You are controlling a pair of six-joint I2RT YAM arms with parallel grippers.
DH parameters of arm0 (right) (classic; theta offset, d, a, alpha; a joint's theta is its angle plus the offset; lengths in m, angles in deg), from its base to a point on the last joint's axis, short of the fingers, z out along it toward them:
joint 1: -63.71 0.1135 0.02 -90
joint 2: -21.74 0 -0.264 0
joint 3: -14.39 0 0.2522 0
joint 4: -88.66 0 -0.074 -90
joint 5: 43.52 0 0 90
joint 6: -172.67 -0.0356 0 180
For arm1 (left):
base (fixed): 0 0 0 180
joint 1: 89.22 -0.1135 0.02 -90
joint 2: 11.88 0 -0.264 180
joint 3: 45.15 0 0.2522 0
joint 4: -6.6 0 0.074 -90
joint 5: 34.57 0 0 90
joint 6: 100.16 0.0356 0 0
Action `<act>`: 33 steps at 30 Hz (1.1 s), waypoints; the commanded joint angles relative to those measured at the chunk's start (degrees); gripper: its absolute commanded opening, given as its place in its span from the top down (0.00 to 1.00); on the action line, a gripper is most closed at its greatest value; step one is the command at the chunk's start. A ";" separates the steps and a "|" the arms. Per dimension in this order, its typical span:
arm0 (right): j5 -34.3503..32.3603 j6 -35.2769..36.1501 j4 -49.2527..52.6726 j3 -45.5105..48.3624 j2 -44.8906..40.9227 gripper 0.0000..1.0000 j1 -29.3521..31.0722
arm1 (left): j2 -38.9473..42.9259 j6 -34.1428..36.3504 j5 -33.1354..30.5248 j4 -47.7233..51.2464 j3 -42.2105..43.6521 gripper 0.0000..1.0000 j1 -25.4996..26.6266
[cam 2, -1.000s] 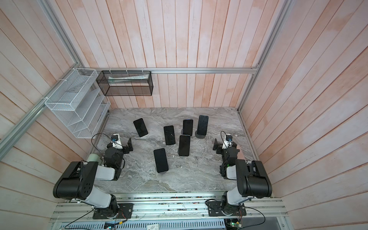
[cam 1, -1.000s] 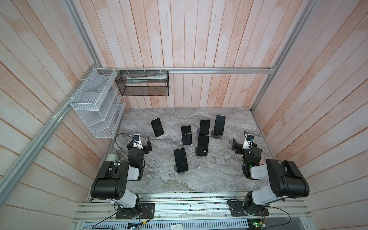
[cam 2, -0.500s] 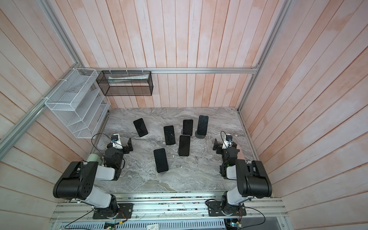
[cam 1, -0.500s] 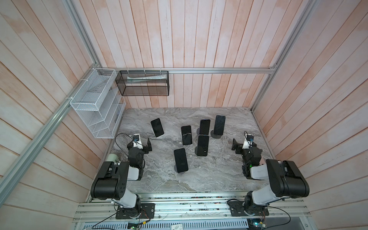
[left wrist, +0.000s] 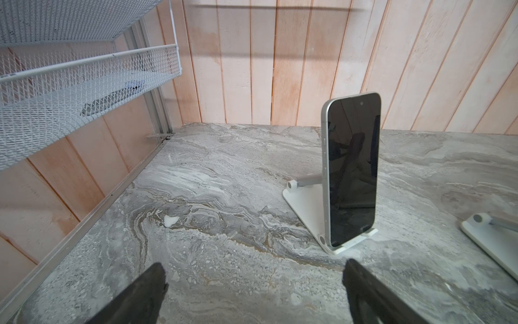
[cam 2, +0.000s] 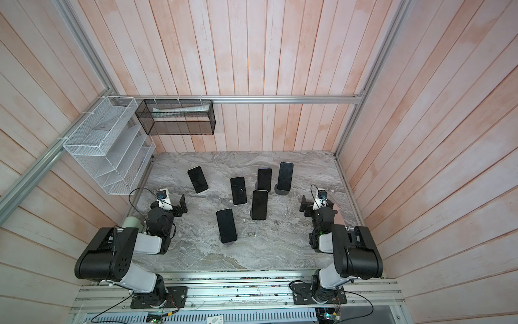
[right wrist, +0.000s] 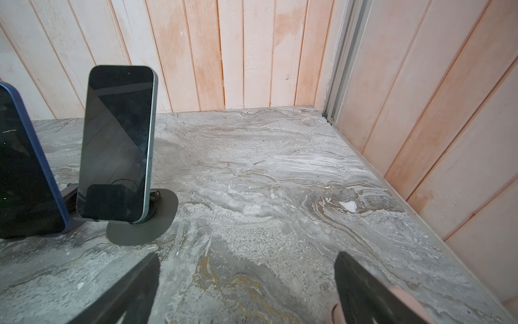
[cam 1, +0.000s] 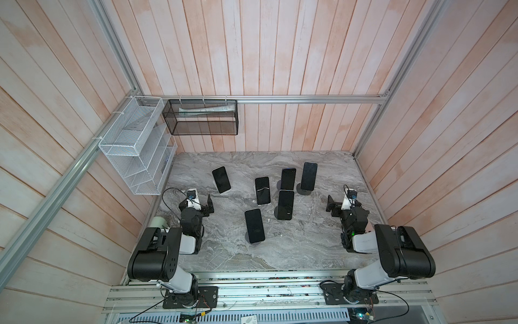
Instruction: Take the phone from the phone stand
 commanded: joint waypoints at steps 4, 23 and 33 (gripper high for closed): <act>0.11 0.47 0.94 -1.11 -0.92 0.02 0.18 | 0.67 -0.52 0.63 0.42 -1.06 0.00 -0.27; -0.11 0.53 0.91 -1.12 -0.91 0.02 0.24 | 0.66 -0.61 0.66 0.46 -1.04 0.00 -0.28; 0.23 0.04 0.58 -0.92 -0.91 0.02 -0.14 | 5.27 0.27 1.45 4.50 -1.69 0.00 0.02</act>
